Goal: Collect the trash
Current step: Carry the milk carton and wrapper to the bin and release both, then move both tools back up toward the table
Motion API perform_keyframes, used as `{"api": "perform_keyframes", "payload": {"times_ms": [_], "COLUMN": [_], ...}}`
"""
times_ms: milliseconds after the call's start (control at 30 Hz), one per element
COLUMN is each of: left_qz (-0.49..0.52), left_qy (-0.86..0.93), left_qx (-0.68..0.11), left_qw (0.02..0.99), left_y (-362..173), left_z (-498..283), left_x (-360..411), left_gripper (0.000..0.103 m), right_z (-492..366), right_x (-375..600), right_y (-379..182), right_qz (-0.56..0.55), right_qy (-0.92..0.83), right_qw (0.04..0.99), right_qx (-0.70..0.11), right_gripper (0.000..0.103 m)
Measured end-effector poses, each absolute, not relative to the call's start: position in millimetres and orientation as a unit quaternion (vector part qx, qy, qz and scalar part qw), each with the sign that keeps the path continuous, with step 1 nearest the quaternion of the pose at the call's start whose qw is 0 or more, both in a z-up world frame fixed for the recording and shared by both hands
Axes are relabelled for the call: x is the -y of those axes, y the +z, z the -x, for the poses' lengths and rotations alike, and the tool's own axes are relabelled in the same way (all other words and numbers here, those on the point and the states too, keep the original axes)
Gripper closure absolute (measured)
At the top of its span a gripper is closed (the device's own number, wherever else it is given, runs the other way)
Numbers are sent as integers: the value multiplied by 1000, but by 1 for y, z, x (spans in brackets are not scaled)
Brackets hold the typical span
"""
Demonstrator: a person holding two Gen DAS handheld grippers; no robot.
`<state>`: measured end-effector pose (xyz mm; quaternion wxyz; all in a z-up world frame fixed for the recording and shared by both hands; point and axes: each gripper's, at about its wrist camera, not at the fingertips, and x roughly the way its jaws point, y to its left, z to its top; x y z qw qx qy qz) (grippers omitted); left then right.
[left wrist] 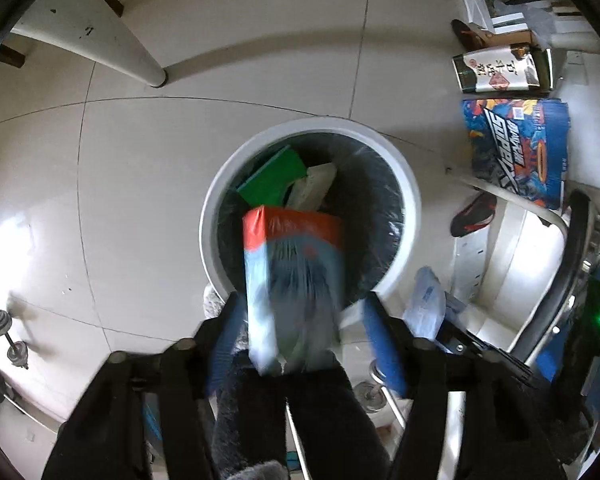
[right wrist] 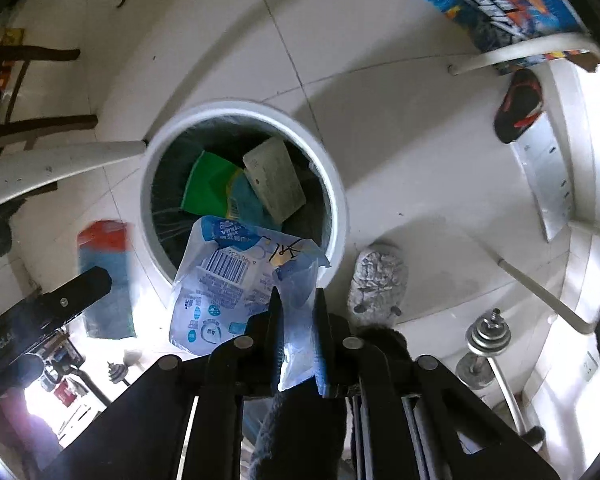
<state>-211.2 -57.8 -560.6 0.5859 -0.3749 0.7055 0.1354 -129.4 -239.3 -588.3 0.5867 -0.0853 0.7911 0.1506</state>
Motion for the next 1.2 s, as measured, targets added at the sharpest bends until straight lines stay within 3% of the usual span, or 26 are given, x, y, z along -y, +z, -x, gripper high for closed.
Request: {"api": "perform_keyframes", "payload": {"times_ms": [33, 67, 200, 267, 700, 1200], "left_qz": [373, 366, 332, 302, 225, 234], "left_qy": [138, 147, 182, 207, 237, 233], "left_qx": [-703, -703, -701, -693, -677, -646], "left_qw": [589, 592, 604, 621, 659, 688], "left_y": [-560, -559, -544, -532, -452, -285], "left_z": [213, 215, 232, 239, 266, 303], "left_x": [56, 54, 49, 50, 70, 79], "left_gripper": [11, 6, 6, 6, 6, 6], "right_z": [131, 133, 141, 146, 172, 213], "right_x": [238, 238, 234, 231, 229, 240], "right_y": [-593, -595, -589, -580, -508, -299], "right_qz": [86, 89, 132, 163, 206, 174], "right_qy": [154, 156, 168, 170, 181, 202], "right_qw": [586, 587, 606, 621, 661, 688], "right_qx": [-791, -789, -766, -748, -698, -675], "right_gripper": [64, 51, 10, 1, 1, 1]}}
